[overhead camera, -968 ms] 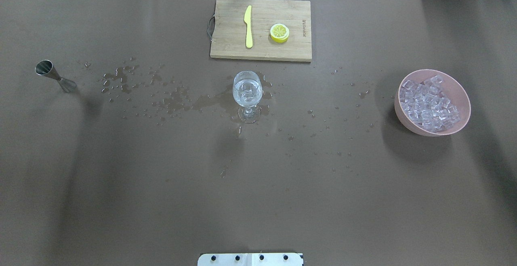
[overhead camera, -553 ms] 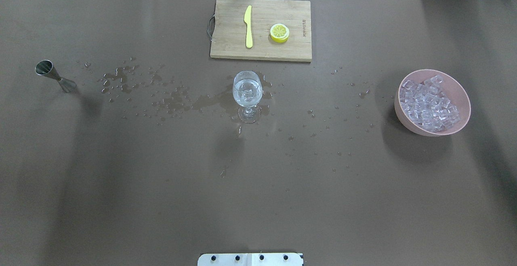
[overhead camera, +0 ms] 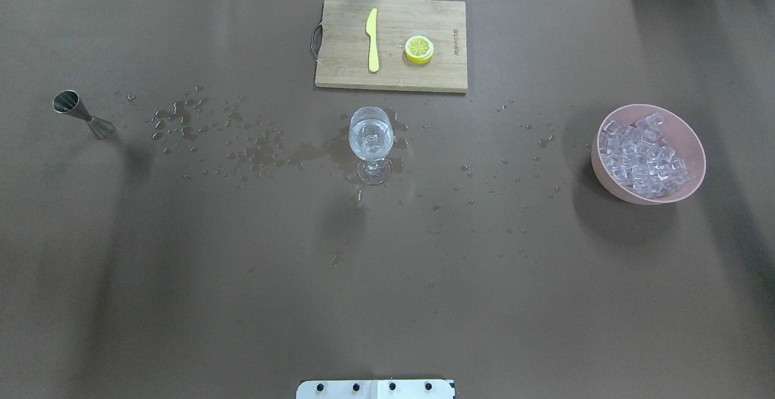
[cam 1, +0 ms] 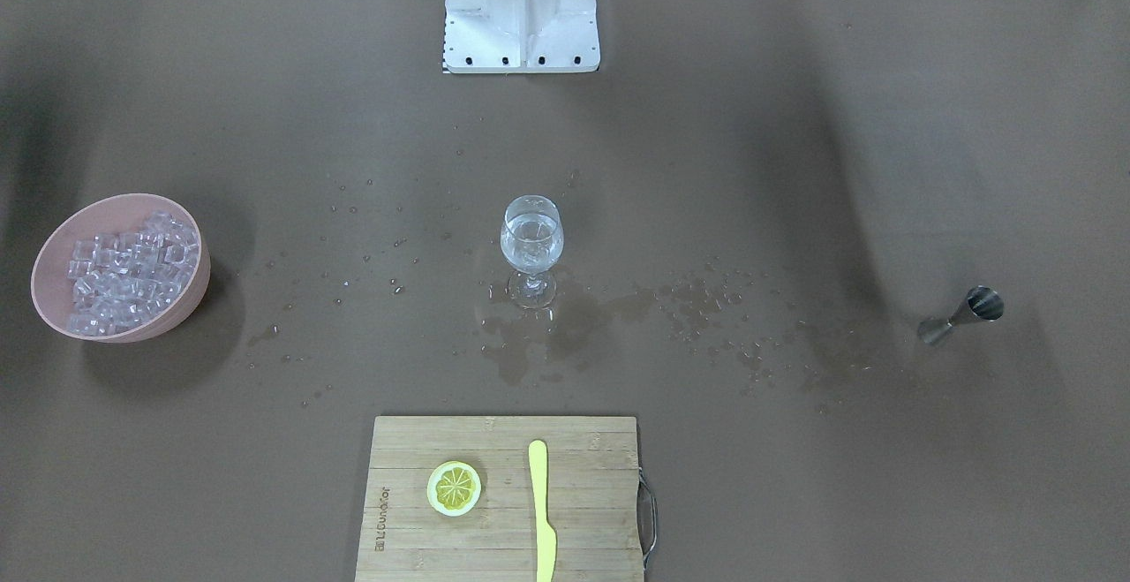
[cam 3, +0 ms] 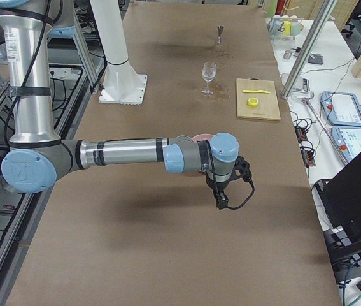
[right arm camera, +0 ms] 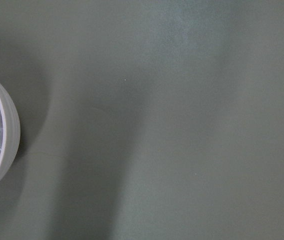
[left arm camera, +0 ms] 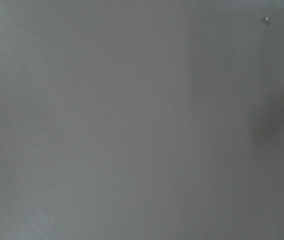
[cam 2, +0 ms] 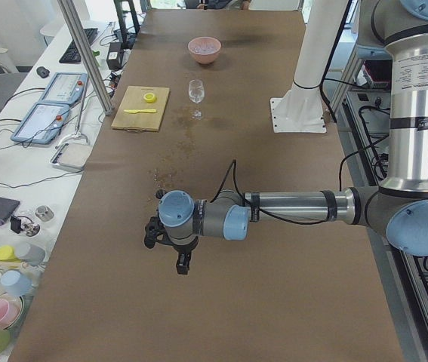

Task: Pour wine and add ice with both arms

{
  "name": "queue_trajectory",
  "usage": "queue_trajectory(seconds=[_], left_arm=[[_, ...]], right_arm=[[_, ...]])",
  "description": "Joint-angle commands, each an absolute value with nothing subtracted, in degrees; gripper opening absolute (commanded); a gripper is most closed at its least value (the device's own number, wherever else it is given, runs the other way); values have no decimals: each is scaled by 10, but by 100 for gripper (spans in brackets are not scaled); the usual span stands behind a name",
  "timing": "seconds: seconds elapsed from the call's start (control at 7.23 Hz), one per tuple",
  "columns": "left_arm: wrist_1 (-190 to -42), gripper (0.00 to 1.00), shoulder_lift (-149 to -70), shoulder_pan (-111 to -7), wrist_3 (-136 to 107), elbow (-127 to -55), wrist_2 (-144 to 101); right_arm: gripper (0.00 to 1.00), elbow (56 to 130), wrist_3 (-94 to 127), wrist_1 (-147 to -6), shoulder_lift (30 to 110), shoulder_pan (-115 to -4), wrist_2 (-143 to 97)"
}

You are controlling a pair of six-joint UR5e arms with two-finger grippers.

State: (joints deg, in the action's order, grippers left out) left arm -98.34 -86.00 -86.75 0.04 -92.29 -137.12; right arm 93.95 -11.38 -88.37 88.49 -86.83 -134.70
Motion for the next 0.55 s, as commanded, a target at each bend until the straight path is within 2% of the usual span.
queue_trajectory(seconds=[0.0,0.41], left_arm=[[-990,98,-860,-867,3,-935,-1368],[-991,98,-865,-867,-1,-942,-1373]], right_arm=[[100,940,-110,-883,882,-872,-1348],[100,939,-108,-889,882,-872,-1332]])
